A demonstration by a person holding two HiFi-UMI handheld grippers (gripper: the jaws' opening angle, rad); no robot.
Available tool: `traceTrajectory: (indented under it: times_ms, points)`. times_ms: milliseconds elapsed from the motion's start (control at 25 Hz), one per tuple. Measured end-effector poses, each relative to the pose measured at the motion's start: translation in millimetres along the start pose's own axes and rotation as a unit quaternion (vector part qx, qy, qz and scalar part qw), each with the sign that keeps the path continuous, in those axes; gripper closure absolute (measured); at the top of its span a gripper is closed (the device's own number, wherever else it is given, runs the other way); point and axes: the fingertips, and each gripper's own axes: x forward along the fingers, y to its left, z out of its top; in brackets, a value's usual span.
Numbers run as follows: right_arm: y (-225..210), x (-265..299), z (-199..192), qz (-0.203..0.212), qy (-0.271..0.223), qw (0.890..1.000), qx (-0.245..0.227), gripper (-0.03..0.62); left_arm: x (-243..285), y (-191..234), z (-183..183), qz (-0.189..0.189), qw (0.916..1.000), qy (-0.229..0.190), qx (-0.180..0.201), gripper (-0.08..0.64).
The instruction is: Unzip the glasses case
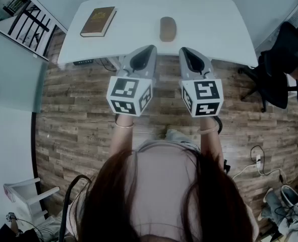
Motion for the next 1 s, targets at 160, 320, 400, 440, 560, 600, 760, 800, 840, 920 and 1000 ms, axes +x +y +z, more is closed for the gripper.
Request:
traceTrajectory:
  times_ms: [160, 320, 400, 440, 560, 600, 760, 800, 840, 920, 1000]
  points:
    - [-13.3, 5.1, -3.0, 0.008, -0.007, 1.0, 0.007, 0.598, 17.1, -2.0, -6.4, 0.004, 1.0, 0.005, -0.005, 0.554]
    - [-26.5, 7.2, -4.6, 0.017, -0.011, 0.999, 0.033, 0.591, 33.3, -4.5, -10.0, 0.007, 0.9999, 0.008, -0.013, 0.554]
    - [-31.7, 8.3, -4.0, 0.023, -0.013, 0.999, 0.03, 0.591, 39.5, -5.2, -11.0, 0.011, 0.9997, 0.009, -0.017, 0.554]
    - [-33.7, 9.1, -4.2, 0.026, -0.013, 0.999, 0.028, 0.591, 42.1, -5.4, -11.4, 0.013, 0.9997, 0.009, -0.02, 0.554]
    - [-41.9, 14.7, -9.1, 0.033, -0.006, 0.999, 0.025, 0.591, 52.4, -5.4, -13.6, 0.022, 0.9994, 0.01, -0.024, 0.554]
    - [-46.0, 17.6, -11.1, 0.035, -0.005, 0.999, 0.024, 0.591, 57.0, -5.2, -14.1, 0.025, 0.9993, 0.01, -0.024, 0.554]
    - [-62.1, 28.0, -14.8, 0.041, -0.003, 0.999, 0.026, 0.591, 72.2, -4.3, -15.2, 0.037, 0.9989, 0.013, -0.026, 0.554]
    - [-64.4, 30.0, -15.7, 0.044, -0.001, 0.999, 0.025, 0.591, 74.3, -3.1, -15.7, 0.041, 0.9987, 0.013, -0.027, 0.554]
    - [-66.2, 31.7, -17.0, 0.046, 0.0, 0.999, 0.025, 0.591, 76.0, -1.7, -16.9, 0.045, 0.9985, 0.014, -0.029, 0.554]
    - [-70.4, 34.3, -20.1, 0.049, 0.0, 0.998, 0.026, 0.591, 79.7, -0.4, -20.8, 0.05, 0.998, 0.017, -0.035, 0.554]
    - [-73.9, 35.9, -22.9, 0.054, 0.001, 0.998, 0.031, 0.591, 83.2, -1.2, -24.7, 0.051, 0.9977, 0.022, -0.039, 0.554]
